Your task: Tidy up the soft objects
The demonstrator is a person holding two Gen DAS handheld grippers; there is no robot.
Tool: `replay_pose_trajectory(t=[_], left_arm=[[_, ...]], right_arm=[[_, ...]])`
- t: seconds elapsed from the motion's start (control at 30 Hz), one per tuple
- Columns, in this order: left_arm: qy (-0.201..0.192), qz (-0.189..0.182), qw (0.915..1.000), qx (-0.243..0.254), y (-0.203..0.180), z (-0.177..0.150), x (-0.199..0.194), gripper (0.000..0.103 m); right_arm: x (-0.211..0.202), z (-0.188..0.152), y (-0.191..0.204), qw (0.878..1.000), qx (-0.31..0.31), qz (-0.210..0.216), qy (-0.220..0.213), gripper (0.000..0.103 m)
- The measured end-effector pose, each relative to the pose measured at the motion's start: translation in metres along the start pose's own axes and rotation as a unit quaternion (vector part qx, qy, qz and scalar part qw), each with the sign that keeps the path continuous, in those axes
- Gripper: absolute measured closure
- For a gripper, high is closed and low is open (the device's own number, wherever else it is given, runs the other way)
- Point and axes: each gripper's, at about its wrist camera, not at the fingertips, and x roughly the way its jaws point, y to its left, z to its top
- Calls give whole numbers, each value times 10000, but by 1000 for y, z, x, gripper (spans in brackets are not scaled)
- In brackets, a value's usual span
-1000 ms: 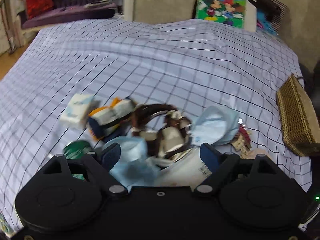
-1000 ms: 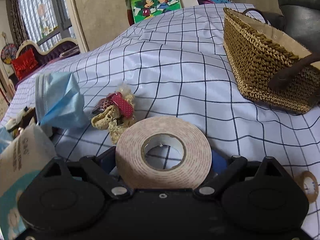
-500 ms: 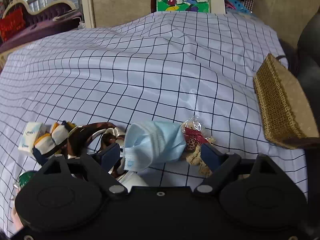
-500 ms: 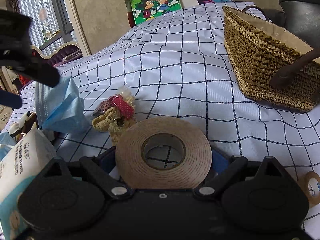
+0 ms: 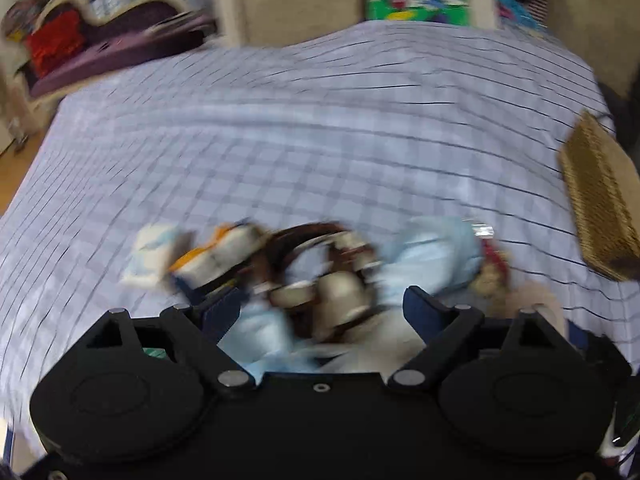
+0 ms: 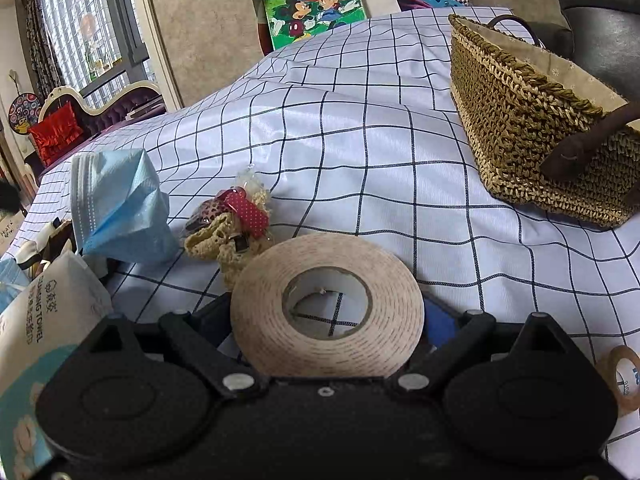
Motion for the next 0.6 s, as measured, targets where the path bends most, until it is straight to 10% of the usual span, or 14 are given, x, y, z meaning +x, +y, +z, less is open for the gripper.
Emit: replay_pose_trajectory(t=[0.23,0.47,0.6], left_arm=[[339,6,9960,-821,51,-16,9,19],[473,-143,9971,-586,39,-23,19,19],[530,-194,9973,-469,30,-24,28,50]], right_arm=[[0,-1,2,10000,-49,-35,-9,7],[1,-1,3,10000,-80,-49,-13,7],[1,-1,3,9999,-87,-53,-16,7]])
